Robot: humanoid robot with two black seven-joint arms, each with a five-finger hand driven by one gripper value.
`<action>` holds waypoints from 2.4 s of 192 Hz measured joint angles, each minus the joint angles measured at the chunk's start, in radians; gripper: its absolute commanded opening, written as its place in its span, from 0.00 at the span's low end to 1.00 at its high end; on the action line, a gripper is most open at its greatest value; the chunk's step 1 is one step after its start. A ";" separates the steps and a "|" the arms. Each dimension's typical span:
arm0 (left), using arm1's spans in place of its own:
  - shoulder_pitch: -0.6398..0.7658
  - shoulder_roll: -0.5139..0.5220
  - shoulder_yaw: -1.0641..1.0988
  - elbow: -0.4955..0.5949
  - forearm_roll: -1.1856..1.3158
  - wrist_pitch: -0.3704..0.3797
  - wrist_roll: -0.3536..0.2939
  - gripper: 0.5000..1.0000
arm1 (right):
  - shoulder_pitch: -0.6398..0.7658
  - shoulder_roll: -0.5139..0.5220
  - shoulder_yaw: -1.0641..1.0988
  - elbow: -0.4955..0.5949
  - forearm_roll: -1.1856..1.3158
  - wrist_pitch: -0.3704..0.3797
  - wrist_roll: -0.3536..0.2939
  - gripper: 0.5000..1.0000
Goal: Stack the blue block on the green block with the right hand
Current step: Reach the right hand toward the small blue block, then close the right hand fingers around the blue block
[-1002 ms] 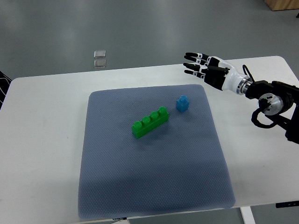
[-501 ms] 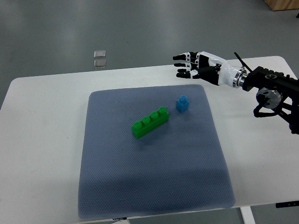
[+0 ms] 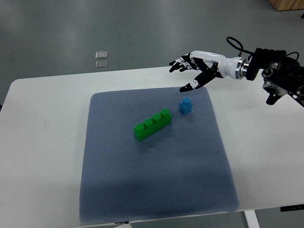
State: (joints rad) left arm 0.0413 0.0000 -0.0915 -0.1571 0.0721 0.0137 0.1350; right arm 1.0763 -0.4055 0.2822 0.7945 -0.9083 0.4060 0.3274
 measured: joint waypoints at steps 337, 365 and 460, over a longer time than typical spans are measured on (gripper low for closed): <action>0.000 0.000 0.001 0.000 0.000 0.000 0.000 1.00 | 0.000 0.116 -0.262 -0.063 -0.618 -0.389 -0.082 0.44; 0.000 0.000 0.001 0.000 0.000 0.000 0.000 1.00 | 0.001 0.116 -0.270 -0.063 -0.618 -0.389 -0.081 0.37; 0.000 0.000 0.001 0.000 0.000 0.000 0.000 1.00 | 0.002 0.116 -0.273 -0.062 -0.637 -0.387 -0.080 0.16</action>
State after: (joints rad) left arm 0.0414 0.0000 -0.0905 -0.1568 0.0721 0.0140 0.1350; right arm 1.0784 -0.2900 0.0091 0.7320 -1.5451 0.0192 0.2470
